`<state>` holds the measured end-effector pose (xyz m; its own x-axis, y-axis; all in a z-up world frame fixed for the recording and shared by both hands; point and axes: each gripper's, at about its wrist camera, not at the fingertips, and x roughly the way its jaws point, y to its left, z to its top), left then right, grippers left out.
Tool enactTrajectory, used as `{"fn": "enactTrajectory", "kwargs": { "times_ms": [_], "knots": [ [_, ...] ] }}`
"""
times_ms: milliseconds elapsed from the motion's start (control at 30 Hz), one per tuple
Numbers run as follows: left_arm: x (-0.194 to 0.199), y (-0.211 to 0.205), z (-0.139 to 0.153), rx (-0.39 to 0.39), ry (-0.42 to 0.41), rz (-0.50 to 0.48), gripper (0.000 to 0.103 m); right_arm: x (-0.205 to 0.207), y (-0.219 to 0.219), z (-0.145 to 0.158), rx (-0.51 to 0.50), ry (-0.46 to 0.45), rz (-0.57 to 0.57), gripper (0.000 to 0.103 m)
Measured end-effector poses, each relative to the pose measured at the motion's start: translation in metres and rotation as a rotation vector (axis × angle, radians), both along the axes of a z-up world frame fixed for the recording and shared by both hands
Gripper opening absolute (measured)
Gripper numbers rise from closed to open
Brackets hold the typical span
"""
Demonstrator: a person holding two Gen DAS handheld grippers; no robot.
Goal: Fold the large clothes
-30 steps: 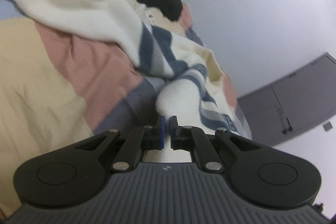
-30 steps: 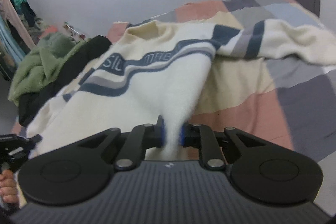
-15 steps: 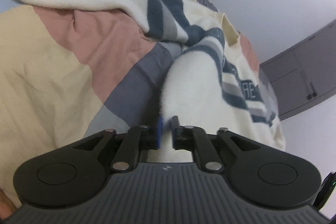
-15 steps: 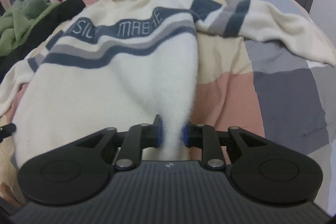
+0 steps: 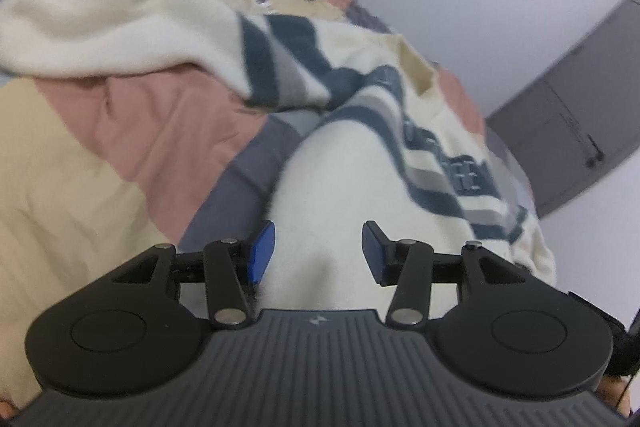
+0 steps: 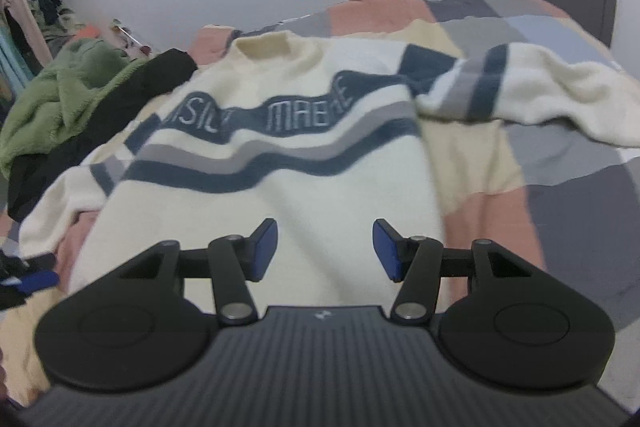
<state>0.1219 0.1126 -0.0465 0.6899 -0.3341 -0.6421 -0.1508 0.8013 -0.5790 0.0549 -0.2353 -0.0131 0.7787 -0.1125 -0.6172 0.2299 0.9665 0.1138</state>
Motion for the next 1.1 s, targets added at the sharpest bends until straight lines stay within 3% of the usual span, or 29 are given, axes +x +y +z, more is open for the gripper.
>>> {"fn": "enactTrajectory", "kwargs": {
  "times_ms": [167,333,467,600,700,767,833,1100],
  "knots": [
    [0.001,0.031,-0.015,-0.081,0.049,0.129,0.054,0.018,0.035,-0.024,0.026,0.014,0.159,0.055],
    [0.007,0.039,-0.020,-0.161,0.063,0.128,0.054,0.035,0.105,-0.040,0.025,0.070,0.410,0.055],
    [0.010,0.037,-0.020,-0.137,0.064,0.137,0.054,0.042,0.161,-0.048,0.017,0.089,0.601,0.055],
    [0.014,0.042,-0.026,-0.146,0.075,0.156,0.054,0.039,0.200,-0.068,-0.094,0.114,0.751,0.054],
    [0.016,0.047,-0.029,-0.171,0.084,0.170,0.054,0.040,0.204,-0.083,-0.130,0.144,0.767,0.049],
    [0.017,0.047,-0.031,-0.198,0.084,0.159,0.054,0.041,0.201,-0.086,-0.160,0.159,0.750,0.024],
    [0.017,0.045,-0.032,-0.210,0.086,0.143,0.054,0.042,0.196,-0.083,-0.148,0.158,0.722,0.012],
    [0.020,0.020,-0.029,-0.224,0.059,0.026,0.054,0.041,0.155,-0.064,-0.003,0.112,0.619,0.009]
  ]
}}
